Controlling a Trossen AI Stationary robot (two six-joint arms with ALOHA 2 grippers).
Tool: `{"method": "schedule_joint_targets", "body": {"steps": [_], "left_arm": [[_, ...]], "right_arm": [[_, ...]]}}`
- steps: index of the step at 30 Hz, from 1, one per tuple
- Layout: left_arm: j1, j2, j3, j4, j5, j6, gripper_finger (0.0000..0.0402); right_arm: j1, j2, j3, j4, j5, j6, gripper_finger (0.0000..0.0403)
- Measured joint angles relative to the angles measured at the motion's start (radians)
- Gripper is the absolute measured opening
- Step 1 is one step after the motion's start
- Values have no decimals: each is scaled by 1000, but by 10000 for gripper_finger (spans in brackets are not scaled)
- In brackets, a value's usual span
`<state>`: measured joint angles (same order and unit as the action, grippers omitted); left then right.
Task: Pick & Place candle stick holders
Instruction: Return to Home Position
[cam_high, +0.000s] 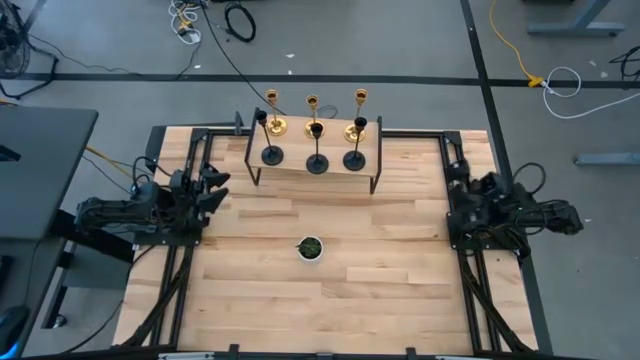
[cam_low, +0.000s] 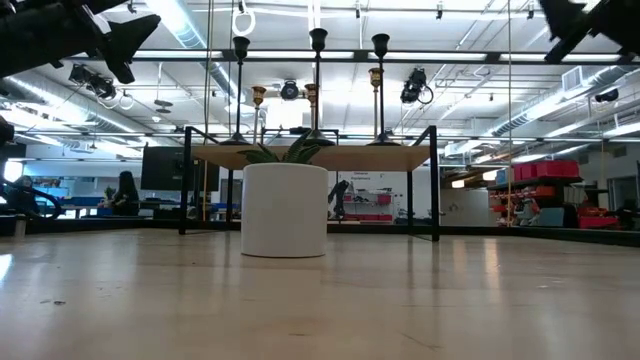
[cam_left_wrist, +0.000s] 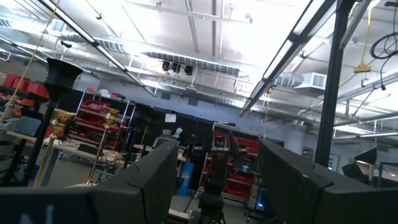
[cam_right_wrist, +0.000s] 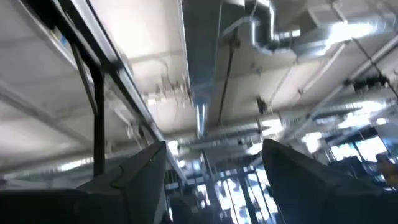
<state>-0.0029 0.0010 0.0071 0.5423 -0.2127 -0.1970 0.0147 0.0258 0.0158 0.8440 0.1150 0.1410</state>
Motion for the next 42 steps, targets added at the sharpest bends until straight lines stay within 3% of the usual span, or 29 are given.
{"method": "schedule_joint_targets", "body": {"steps": [17,33,42], "left_arm": [[93,0,0,0,0,0,222],[106,2,0,-1,0,-1,222],[183,0,0,0,-4,0,222]], "right_arm": [[0,4,0,-815,0,0,265],[0,15,0,-814,-18,-7,265],[0,15,0,-814,-18,-8,265]]}}
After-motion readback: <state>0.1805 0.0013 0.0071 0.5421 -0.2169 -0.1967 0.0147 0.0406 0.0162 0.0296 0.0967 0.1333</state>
